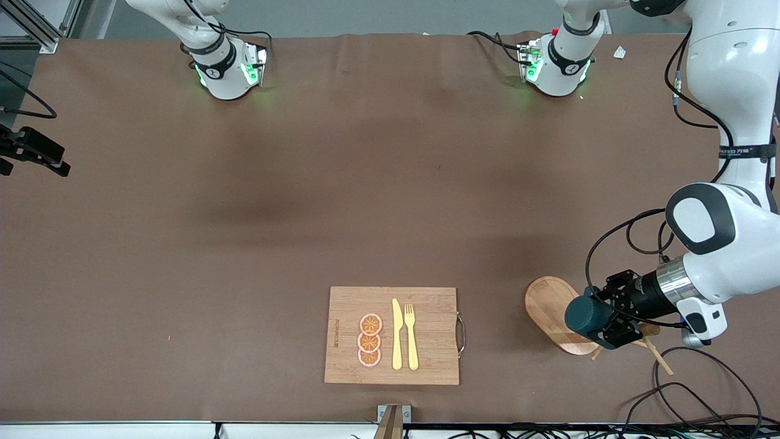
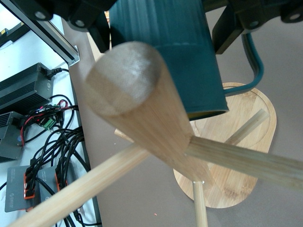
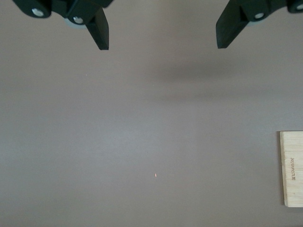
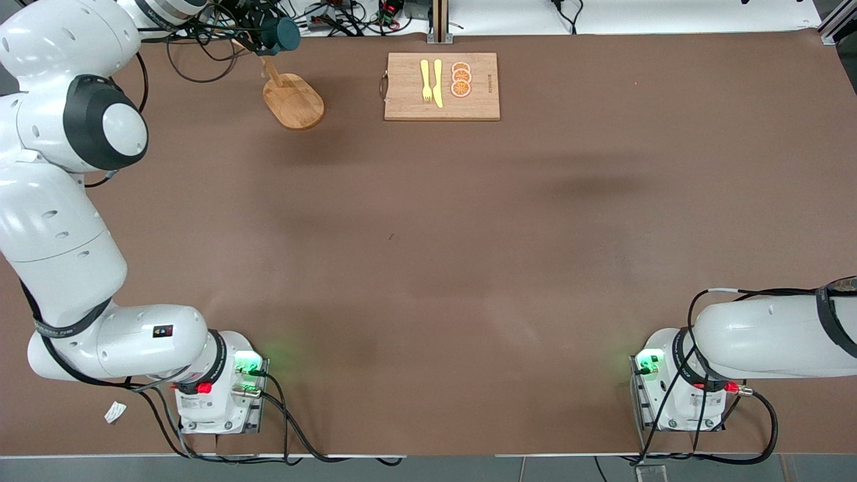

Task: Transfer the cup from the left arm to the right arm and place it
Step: 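Close the left gripper around the teal mug body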

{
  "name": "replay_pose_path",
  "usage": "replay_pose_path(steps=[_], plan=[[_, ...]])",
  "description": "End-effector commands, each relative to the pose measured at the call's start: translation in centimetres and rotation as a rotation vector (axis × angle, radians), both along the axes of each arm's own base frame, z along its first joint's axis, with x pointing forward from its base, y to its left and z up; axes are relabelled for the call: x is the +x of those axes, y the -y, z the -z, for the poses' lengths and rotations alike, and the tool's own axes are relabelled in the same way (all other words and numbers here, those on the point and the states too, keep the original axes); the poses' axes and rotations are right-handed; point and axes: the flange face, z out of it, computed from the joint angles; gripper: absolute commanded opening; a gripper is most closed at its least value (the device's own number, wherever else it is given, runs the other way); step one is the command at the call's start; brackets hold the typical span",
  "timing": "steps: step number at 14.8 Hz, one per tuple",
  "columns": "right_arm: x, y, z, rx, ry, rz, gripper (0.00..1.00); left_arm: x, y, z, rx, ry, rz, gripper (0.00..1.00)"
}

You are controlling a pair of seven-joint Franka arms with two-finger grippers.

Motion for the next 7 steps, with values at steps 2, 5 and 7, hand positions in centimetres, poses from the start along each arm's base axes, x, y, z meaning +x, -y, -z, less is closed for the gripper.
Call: replay_pose_path(steps=[2,5,7], plan=[[-0.66,0.1,-0.19,0.016,0.003,-0.007,1.0,0.42,0.24,0.22,-0.015,0.012,0.004,0.92],[-0.65,0.09,-0.19,0.017,0.004,-0.008,1.0,0.43,0.12,0.22,-0.015,0.011,0.001,0.82],[-0.65,0.09,-0.19,0.017,0.004,-0.008,1.0,0.43,0.01,0.1,-0.015,0.012,-0.002,0.79]])
